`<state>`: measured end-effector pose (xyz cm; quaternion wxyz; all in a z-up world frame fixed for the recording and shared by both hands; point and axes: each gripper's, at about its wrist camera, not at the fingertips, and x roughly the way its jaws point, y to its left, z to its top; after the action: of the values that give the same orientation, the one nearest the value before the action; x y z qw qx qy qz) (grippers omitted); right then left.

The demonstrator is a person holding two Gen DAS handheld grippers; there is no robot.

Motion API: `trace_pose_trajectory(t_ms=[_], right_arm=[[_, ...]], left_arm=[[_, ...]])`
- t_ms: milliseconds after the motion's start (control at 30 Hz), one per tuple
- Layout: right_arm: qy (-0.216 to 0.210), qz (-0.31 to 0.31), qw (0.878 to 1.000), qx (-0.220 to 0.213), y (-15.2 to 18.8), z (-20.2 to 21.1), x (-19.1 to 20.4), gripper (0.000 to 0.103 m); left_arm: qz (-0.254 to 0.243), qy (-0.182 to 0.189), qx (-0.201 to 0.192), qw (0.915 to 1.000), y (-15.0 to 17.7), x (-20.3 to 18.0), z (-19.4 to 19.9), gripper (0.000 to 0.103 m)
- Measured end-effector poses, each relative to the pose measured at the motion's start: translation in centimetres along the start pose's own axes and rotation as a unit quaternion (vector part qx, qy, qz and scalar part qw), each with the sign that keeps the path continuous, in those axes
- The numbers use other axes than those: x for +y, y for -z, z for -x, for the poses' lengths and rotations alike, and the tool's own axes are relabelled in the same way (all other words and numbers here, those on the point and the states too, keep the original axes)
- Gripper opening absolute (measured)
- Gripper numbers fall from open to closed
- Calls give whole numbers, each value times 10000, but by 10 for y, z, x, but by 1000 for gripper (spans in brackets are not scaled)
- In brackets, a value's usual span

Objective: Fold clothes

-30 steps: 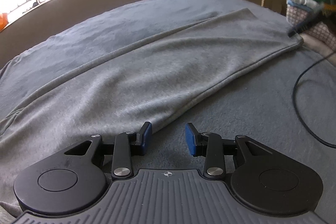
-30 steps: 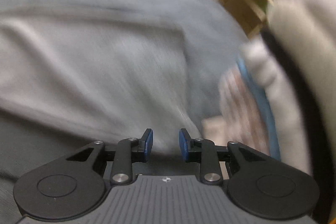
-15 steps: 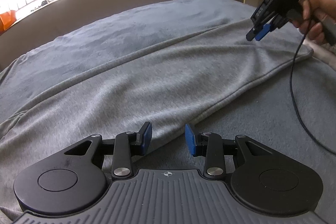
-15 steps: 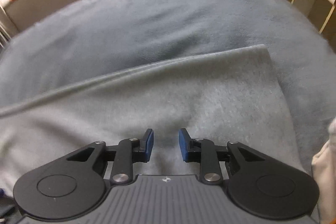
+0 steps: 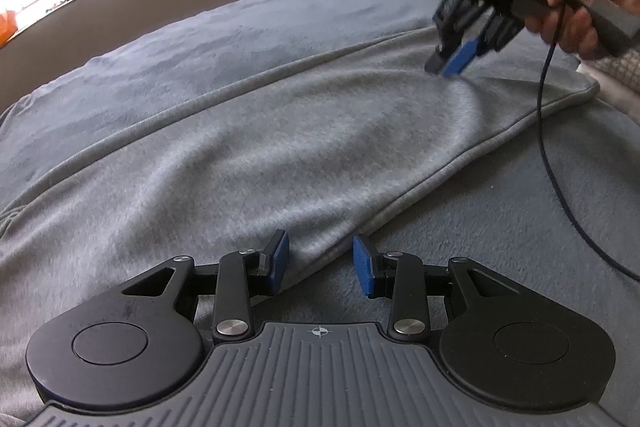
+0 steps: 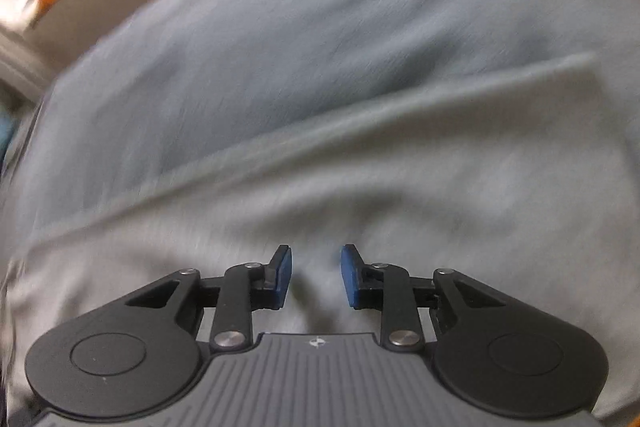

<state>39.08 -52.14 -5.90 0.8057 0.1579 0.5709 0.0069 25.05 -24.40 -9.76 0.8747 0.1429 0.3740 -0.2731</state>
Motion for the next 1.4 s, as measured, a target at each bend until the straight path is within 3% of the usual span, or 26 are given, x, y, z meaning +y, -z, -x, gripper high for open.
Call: trace_pose_trajectory(t_ms=[133, 200, 300, 400, 467, 500, 567, 633, 733, 800, 867, 933, 1033, 1133, 1267, 1400], right_arm=[[278, -174, 9973, -650, -35, -17, -3, 25], [984, -331, 9879, -1149, -53, -10, -13, 27], [959, -659, 9879, -1027, -46, 11, -33, 29], [635, -917, 9924, -522, -19, 12, -55, 29], [605, -1140, 9904, -488, -11, 7, -76, 19], [794, -1279, 9862, -684, -13, 9, -84, 8], [1909, -1284, 9664, -1151, -18, 18, -80, 16], [2192, -864, 9624, -1348, -12, 28, -58, 17], [764, -404, 9923, -890, 15, 34, -14, 20], [-104, 172, 9985, -504, 37, 30, 28, 21], [-495, 673, 9964, -110, 55, 19, 59, 22], [-402, 823, 9957, 158, 72, 9, 67, 22], [98, 541, 9981, 276, 100, 22, 35, 20], [946, 365, 9938, 455, 119, 56, 22, 23], [1143, 1565, 9810, 82, 118, 81, 89, 23], [-50, 2787, 9602, -179, 114, 66, 202, 23]], left_arm=[[-41, -32, -2, 10000, 1, -2, -1, 37], [-126, -47, -30, 9999, 2, -4, 0, 37], [-133, 5, -49, 9999, 4, -2, 3, 37], [-31, 61, -17, 10000, 3, 1, 3, 37], [-11, 81, -2, 10000, 2, 1, 3, 37], [4, 101, 7, 9999, 2, 2, 4, 37], [5, 234, 26, 9997, 2, 4, 10, 37], [-59, 322, 42, 9995, 4, 6, 20, 37], [46, 336, 36, 9994, 4, 18, 36, 38], [165, 205, 18, 9997, 2, 28, 40, 38], [321, 16, 69, 9995, 0, 37, 38, 38], [508, -46, 226, 9984, 2, 44, 32, 38], [672, 55, 499, 9965, 13, 53, 27, 38], [717, 149, 499, 9961, 17, 58, 35, 38], [893, 282, 593, 9938, 14, 63, 41, 38], [933, 226, 665, 9932, 18, 62, 44, 38]])
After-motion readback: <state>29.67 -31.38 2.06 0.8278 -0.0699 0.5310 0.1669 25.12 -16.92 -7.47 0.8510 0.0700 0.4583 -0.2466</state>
